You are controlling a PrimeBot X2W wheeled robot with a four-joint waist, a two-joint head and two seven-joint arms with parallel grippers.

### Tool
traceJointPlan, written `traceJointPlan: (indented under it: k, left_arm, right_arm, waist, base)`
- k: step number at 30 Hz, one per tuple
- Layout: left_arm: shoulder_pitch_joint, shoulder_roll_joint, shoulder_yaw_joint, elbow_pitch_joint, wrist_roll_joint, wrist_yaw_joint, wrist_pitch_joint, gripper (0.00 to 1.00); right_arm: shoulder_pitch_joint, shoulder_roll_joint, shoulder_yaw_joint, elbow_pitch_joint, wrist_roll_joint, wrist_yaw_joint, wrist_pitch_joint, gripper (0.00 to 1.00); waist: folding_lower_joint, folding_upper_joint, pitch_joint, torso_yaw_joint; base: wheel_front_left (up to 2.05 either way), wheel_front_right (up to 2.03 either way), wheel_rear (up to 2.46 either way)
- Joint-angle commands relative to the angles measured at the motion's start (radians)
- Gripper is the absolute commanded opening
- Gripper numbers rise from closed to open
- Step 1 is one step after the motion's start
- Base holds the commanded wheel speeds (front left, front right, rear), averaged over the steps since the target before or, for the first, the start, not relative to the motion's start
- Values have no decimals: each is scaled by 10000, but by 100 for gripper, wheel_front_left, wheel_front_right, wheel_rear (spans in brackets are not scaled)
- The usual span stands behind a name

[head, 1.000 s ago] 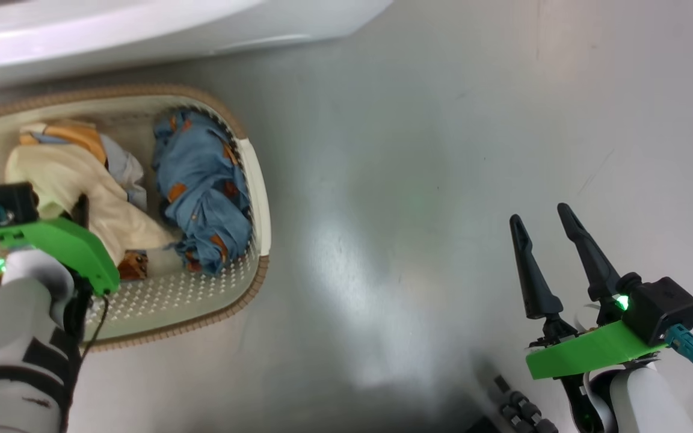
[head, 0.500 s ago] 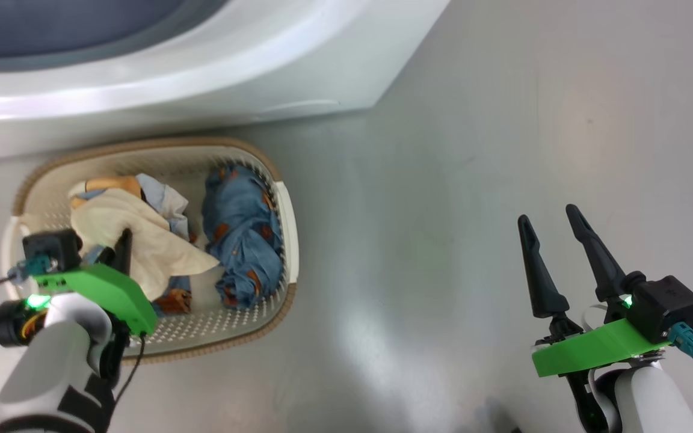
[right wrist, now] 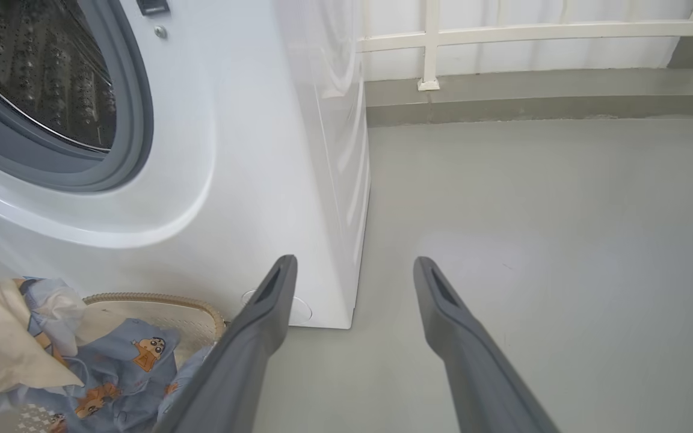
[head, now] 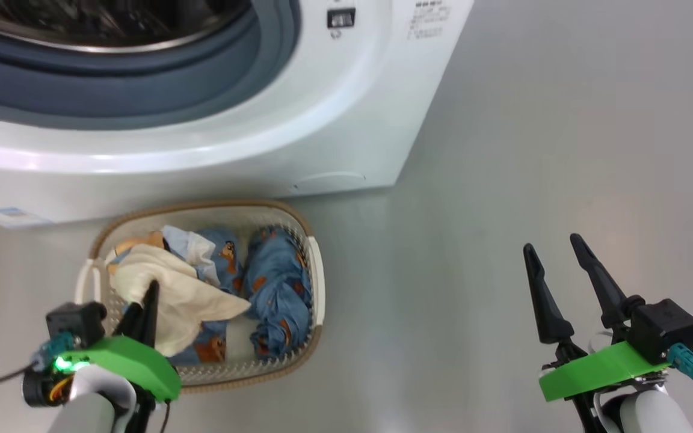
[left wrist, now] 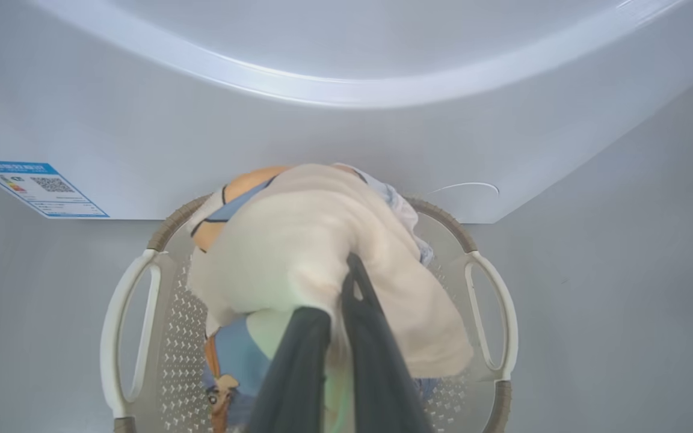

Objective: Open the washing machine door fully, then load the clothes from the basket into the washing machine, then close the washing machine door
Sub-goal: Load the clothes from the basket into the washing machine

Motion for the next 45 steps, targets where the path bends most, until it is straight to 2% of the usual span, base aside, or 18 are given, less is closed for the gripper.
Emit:
traceJointPlan:
  k: [1,10,21,30,45]
  left_arm:
    - [244,245,381,-328,128,44,-134,0]
    - [1712,-179,1201,-3087,979,40,-135,0]
    - [3083,-460,1821,-6497,1964,-35,-135,0]
    - [4225,-639,2165,-7593,2313,-58,-135,0]
    - [4930,-832,2482,-7664,2508,-77,-135,0]
  right_arm:
    - [240,-76,186,-189,-20,16,-118,100]
    - [682,-258,166,-13,131,16,-118,100]
    - [1156,-475,190,95,249,16,-118,100]
    - [1537,-595,269,145,345,16,-118,100]
    - [1840,-602,351,69,399,16,-118,100]
  waist:
    - [0,0,-801,350]
    - [0,0,-2093,735]
    - [0,0,-3296,856]
    - [0,0,-4148,821]
    - [0,0,-4439,736]
  base:
    - [0,0,0]
    - [0,0,0]
    - [0,0,0]
    - [0,0,0]
    - [0,0,0]
